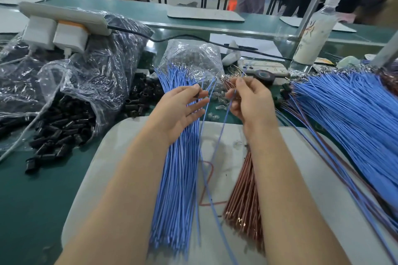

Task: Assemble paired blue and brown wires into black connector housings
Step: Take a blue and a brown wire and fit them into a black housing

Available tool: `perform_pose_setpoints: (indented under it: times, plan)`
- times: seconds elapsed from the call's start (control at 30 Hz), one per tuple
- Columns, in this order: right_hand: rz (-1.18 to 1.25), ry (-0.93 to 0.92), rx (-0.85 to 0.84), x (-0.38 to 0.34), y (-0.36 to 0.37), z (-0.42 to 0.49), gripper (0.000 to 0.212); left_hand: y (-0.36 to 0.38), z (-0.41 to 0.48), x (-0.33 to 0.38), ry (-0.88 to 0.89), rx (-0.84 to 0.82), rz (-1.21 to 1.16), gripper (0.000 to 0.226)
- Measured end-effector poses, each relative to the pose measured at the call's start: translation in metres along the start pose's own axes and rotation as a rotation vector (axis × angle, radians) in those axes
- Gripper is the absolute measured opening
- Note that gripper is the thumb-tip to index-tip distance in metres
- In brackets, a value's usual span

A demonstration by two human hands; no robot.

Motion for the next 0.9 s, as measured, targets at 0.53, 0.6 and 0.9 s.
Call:
perform_pose_setpoints:
  times: [0.53, 0.6, 0.9]
  plan:
    - [0.298, 0.119, 0.014, 0.006, -0.008, 0.002, 0.012, 0.026, -0.018, -0.011, -0.049, -0.278, 0.35, 0.013]
    - [0.117, 0.079, -0.063, 0.006, 0.003, 0.001, 0.016, 0.023, -0.015, -0.01, -0.022, -0.245, 0.343, 0.014]
    - [0.329, 0.026, 0.265, 0.007, -0.031, 0.005, 0.017, 0.014, -0.011, -0.006, 0.031, -0.18, 0.442, 0.015]
Point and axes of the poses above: each hand's wrist, its own z-axis towards the middle knuckle, its own y-axis out of the palm, x = y × z, the point moved 6 cm from there along z, towards the middle knuckle, and after that the axes turned 14 degrees about -z, right-handed, at the moved point
